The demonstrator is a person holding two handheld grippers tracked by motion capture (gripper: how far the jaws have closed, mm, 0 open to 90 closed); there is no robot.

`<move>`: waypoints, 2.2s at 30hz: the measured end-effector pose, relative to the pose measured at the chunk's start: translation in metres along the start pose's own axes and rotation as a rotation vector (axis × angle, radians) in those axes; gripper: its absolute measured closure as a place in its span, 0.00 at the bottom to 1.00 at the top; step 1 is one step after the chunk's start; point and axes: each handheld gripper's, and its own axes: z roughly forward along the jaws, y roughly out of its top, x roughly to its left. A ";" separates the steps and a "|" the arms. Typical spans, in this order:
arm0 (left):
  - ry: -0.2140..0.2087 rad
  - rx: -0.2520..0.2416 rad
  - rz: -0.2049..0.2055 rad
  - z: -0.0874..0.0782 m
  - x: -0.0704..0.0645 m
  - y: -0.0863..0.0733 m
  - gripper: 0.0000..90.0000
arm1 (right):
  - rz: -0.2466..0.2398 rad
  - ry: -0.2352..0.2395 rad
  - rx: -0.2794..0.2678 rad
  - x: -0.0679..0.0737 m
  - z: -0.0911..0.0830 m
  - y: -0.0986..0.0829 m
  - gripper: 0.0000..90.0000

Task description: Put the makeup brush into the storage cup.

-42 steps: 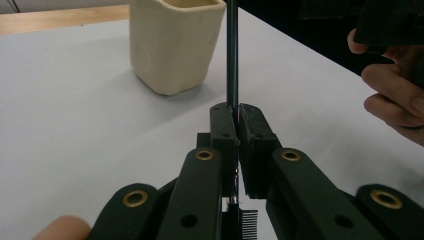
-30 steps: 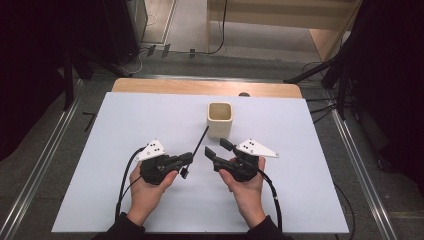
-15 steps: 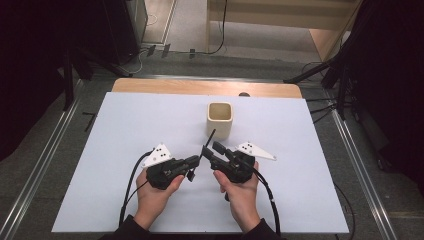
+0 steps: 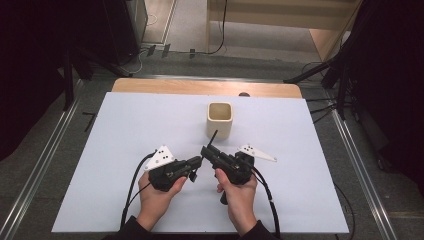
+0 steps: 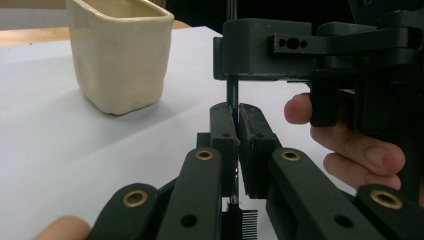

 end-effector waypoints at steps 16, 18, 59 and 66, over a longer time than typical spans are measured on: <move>-0.006 0.005 0.015 0.003 -0.004 -0.001 0.97 | 0.055 0.022 -0.002 -0.002 0.004 -0.003 0.87; -0.009 0.007 0.016 0.003 -0.005 -0.001 0.97 | 0.058 0.019 0.002 -0.003 0.004 -0.003 0.95; -0.033 0.048 0.044 -0.032 0.016 0.036 0.82 | -0.987 -0.338 0.146 0.016 0.011 -0.011 0.96; -0.022 0.073 0.058 -0.032 0.014 0.038 0.82 | -1.133 -0.352 0.189 0.022 0.017 -0.020 0.96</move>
